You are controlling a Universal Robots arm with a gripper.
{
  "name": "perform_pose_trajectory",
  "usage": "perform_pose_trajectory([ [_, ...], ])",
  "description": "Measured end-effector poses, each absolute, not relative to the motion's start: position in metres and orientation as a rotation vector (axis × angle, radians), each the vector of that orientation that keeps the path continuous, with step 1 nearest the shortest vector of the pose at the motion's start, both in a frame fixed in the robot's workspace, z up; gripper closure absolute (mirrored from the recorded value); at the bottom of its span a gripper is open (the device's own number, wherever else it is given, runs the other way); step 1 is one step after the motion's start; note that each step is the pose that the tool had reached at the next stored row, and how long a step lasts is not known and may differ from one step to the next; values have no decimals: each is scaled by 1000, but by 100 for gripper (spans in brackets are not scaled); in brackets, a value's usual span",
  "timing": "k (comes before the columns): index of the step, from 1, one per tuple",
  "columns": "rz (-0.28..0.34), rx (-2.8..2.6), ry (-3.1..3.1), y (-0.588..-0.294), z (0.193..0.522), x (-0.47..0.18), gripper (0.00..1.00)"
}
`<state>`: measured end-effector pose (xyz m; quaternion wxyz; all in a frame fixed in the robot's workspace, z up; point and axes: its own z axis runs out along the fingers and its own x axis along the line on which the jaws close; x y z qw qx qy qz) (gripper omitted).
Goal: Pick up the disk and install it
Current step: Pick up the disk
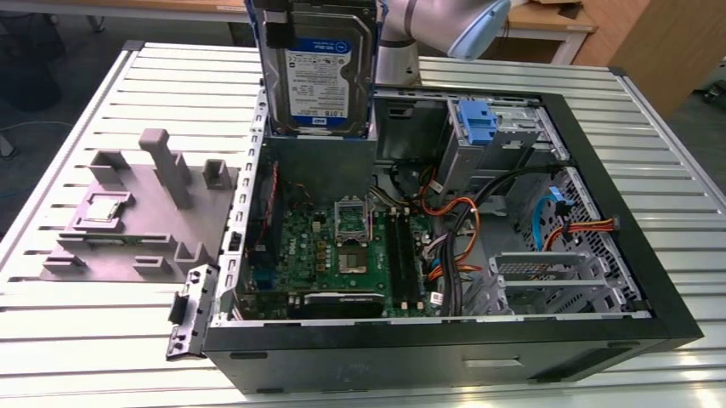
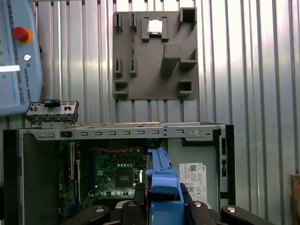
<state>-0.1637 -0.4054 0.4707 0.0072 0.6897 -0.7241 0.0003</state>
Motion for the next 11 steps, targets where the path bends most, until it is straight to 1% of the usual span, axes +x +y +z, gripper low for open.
perform_pose_trajectory([
  [11, 1, 2157, -2265, -410, 471, -158, 64],
])
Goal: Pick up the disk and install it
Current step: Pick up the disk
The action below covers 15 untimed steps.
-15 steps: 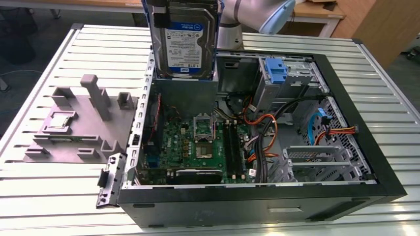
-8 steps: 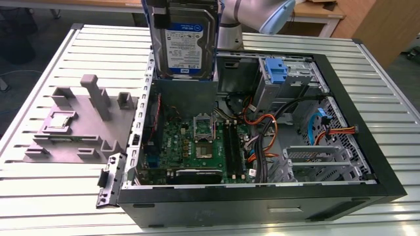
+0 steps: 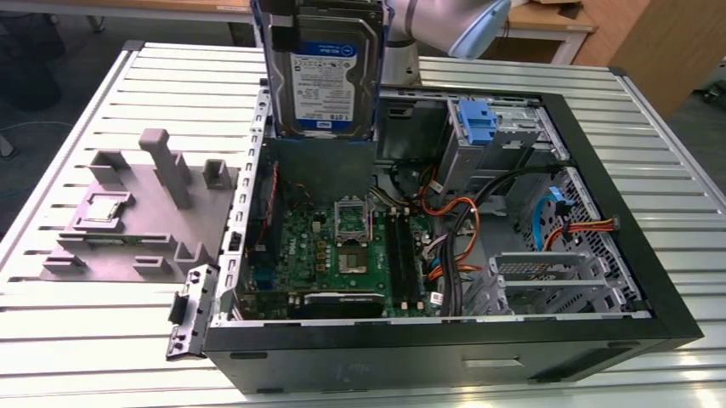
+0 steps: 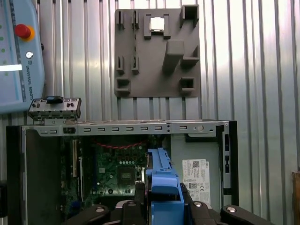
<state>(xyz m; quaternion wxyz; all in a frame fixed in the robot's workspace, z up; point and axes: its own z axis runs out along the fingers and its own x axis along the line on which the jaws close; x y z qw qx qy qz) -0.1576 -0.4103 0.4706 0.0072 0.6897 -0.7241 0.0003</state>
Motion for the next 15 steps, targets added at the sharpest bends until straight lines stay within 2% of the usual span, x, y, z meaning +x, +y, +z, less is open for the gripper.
perform_pose_trajectory([
  [15, 1, 2157, -2264, -410, 471, -153, 64],
])
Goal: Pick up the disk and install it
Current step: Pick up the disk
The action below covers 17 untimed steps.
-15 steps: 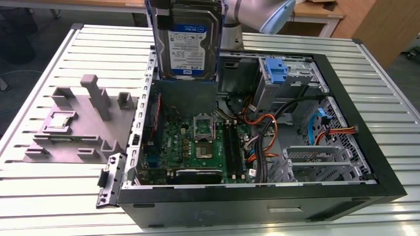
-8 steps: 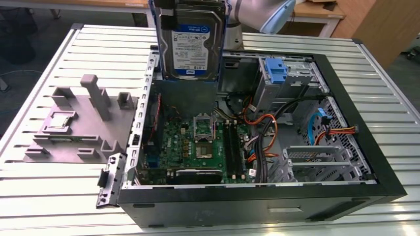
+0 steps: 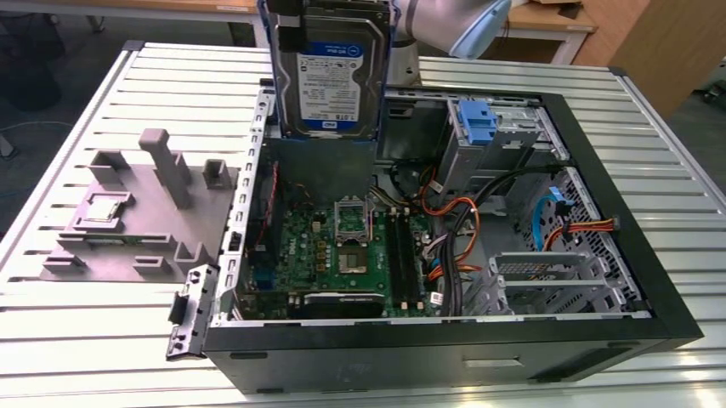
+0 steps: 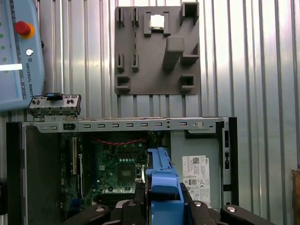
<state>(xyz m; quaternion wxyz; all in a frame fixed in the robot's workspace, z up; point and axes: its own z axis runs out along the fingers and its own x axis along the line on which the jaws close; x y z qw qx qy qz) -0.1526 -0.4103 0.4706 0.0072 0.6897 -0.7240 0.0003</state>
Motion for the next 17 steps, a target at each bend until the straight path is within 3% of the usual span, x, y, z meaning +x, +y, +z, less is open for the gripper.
perform_pose_trajectory([
  [17, 1, 2157, -2265, -424, 467, -130, 64],
])
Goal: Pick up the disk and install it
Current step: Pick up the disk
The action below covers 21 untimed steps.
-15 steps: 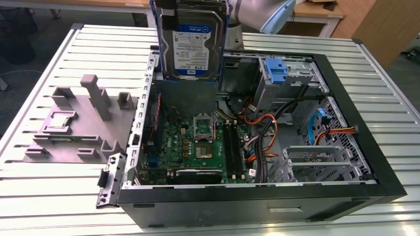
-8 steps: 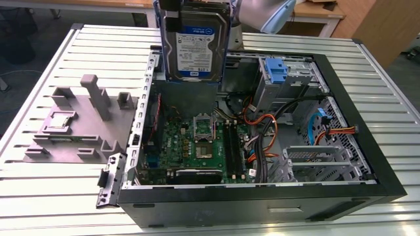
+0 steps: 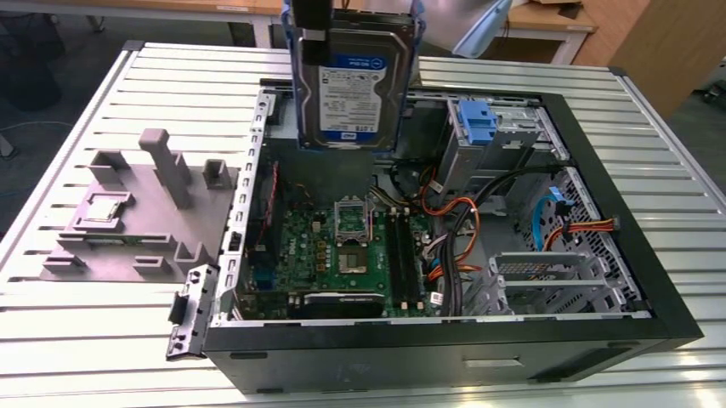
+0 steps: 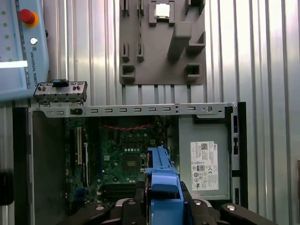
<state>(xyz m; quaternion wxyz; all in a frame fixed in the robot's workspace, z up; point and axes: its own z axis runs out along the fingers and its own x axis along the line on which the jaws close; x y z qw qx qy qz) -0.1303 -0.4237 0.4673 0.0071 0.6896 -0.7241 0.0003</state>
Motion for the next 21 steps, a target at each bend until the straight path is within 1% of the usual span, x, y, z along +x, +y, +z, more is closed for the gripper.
perform_pose_trajectory([
  [8, 1, 2157, -2265, -425, 466, -105, 64],
  [21, 1, 2157, -2265, -428, 465, -102, 64],
])
